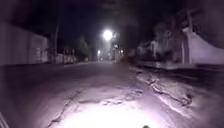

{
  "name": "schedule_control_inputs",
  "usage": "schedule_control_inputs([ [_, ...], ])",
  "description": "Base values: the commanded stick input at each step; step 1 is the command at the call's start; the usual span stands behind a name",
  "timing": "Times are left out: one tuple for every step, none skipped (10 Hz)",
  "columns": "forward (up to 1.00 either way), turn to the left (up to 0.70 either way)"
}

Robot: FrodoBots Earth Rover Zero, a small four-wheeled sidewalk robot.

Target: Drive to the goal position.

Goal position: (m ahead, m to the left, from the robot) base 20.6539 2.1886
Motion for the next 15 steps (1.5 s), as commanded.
schedule_control_inputs([
  [0.70,0.00],
  [0.70,0.10],
  [0.70,0.27],
  [0.70,0.23],
  [0.70,0.00],
  [0.70,0.00],
  [0.70,0.00],
  [0.70,0.00],
  [0.70,0.00],
  [0.70,0.00],
  [0.70,0.00],
  [0.70,0.00],
  [0.70,0.00],
  [0.70,0.00],
  [0.70,0.00],
])
